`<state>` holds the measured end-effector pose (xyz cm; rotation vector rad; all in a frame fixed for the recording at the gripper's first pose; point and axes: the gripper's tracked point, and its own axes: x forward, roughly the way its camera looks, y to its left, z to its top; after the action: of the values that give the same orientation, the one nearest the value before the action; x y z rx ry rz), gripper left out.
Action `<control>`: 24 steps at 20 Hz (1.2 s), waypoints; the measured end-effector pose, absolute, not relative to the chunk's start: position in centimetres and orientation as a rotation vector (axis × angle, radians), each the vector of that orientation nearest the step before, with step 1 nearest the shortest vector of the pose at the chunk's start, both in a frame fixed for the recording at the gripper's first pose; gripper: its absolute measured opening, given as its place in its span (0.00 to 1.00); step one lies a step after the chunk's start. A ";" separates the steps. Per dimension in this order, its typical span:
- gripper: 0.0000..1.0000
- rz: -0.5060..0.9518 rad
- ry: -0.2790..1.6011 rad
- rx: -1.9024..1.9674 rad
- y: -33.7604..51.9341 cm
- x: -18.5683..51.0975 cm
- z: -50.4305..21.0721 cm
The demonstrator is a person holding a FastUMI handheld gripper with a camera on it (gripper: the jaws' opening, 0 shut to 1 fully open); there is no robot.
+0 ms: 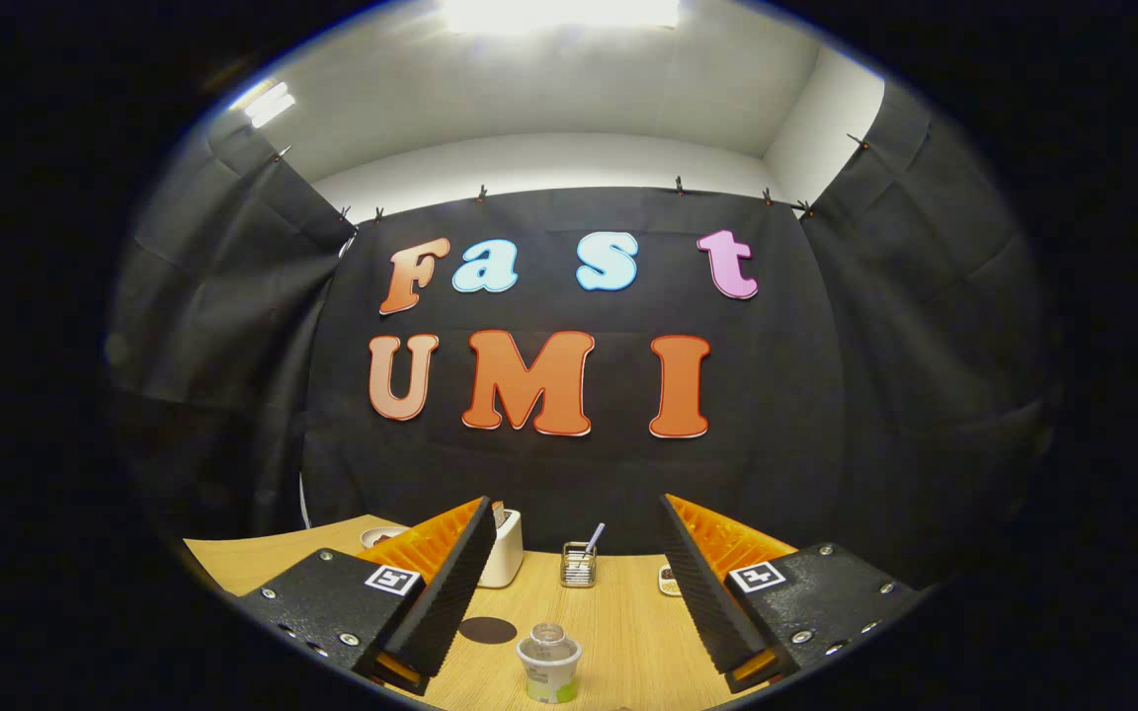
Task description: Take the bottle from table, then pour the juice into the cup, finally place the bottle on the coaster
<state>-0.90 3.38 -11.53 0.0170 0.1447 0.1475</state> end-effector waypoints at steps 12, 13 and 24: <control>0.98 0.192 0.378 0.077 4.8 -3.5 -27.3; 0.98 0.191 0.397 0.085 4.9 -3.6 -28.2; 0.98 0.133 0.503 0.040 5.5 -3.1 -36.4</control>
<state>-3.13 5.48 -36.40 0.0398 0.5033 0.1334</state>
